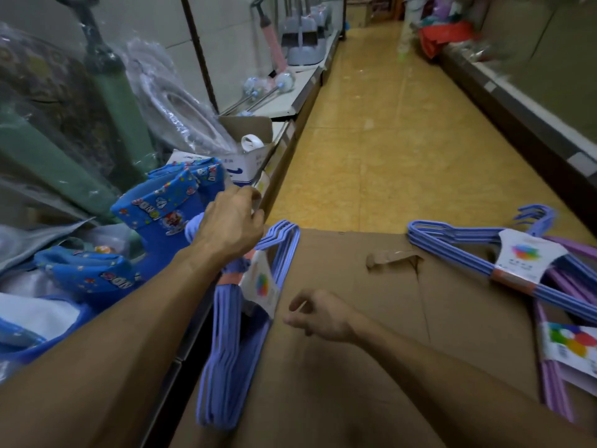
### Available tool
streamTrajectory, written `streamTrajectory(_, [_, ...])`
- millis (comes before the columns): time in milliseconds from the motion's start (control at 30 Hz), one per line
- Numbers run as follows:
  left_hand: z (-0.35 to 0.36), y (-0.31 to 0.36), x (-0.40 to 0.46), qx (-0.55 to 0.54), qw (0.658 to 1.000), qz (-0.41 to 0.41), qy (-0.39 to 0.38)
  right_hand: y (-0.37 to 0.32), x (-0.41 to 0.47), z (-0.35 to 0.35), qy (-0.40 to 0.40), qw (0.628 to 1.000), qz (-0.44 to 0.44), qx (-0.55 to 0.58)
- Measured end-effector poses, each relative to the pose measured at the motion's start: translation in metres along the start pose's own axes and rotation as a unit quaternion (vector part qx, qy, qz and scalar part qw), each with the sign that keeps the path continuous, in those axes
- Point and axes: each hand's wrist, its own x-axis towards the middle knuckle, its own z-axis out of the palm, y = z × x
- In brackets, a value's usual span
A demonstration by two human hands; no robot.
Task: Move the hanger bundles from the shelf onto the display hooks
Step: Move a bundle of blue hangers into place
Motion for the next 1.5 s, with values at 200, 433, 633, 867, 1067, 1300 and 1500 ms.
streamTrajectory(200, [0.001, 0.079, -0.004, -0.122, 0.987, 0.107, -0.017, 0.029, -0.080, -0.095, 0.057, 0.996, -0.013, -0.069])
streamTrajectory(433, [0.009, 0.177, -0.009, -0.211, 0.966, 0.144, -0.031, 0.067, -0.168, -0.161, 0.138, 0.981, 0.016, -0.138])
streamTrajectory(633, [0.033, 0.235, -0.011, -0.324, 0.936, 0.121, -0.060, 0.098, -0.211, -0.193, 0.171, 0.967, 0.044, -0.185])
streamTrajectory(867, [0.070, 0.290, -0.021, -0.423, 0.895, 0.100, -0.100, 0.154, -0.244, -0.230, 0.218, 0.943, 0.108, -0.227])
streamTrajectory(1067, [0.108, 0.324, -0.028, -0.471, 0.865, 0.095, -0.143, 0.211, -0.246, -0.269, 0.300, 0.899, 0.185, -0.259])
streamTrajectory(1300, [0.156, 0.337, -0.036, -0.496, 0.847, 0.070, -0.177, 0.267, -0.233, -0.304, 0.309, 0.861, 0.278, -0.292])
streamTrajectory(1500, [0.177, 0.332, -0.038, -0.481, 0.856, 0.051, -0.184, 0.290, -0.217, -0.296, 0.239, 0.862, 0.320, -0.313])
